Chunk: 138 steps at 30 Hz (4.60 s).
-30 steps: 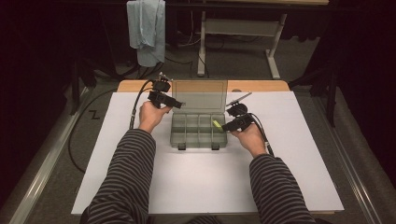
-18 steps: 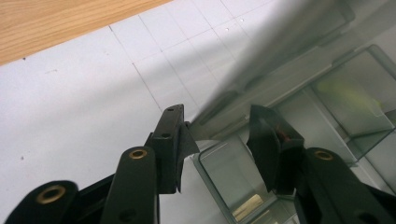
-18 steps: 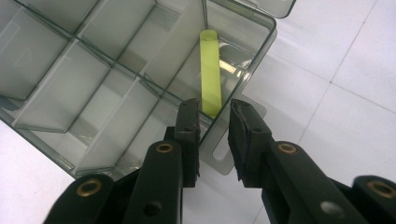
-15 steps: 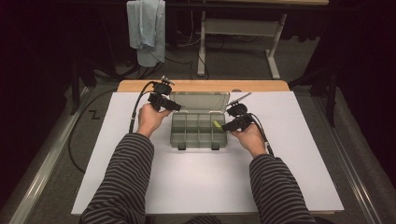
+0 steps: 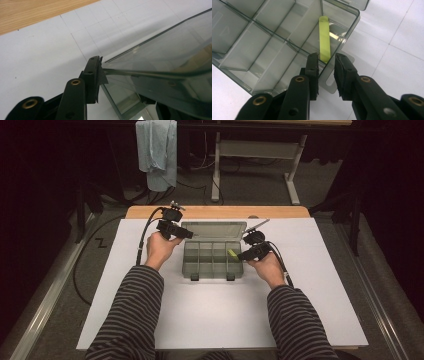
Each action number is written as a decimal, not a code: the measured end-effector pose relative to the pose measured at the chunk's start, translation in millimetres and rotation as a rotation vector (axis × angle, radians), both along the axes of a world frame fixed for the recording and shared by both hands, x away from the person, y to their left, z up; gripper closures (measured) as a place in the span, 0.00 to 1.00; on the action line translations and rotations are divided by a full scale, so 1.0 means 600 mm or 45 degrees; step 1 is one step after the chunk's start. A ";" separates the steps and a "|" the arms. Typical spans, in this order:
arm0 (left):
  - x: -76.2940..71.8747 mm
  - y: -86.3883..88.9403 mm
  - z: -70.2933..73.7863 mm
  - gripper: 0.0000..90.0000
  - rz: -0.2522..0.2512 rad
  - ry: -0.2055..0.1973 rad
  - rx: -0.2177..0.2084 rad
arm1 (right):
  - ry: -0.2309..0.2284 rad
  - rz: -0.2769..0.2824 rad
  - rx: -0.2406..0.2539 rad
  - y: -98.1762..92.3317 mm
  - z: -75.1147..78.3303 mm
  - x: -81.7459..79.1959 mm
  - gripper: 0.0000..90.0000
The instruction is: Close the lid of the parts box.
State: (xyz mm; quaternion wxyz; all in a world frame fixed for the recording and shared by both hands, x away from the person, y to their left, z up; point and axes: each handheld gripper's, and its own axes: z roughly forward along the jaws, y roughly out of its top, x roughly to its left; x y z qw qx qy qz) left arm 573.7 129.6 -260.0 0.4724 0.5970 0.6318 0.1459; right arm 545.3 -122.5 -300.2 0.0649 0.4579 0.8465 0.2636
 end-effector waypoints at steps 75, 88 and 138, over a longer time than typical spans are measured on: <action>-0.076 0.001 0.012 0.64 -0.081 -0.103 0.057 | -0.217 0.064 0.143 -0.036 0.049 -0.023 1.00; -0.081 0.005 0.006 0.62 -0.094 -0.079 0.034 | -0.233 0.079 0.187 -0.038 0.055 -0.025 1.00; -0.120 0.032 -0.037 0.79 -0.147 -0.053 -0.031 | -0.226 0.169 0.201 -0.039 0.035 -0.054 1.00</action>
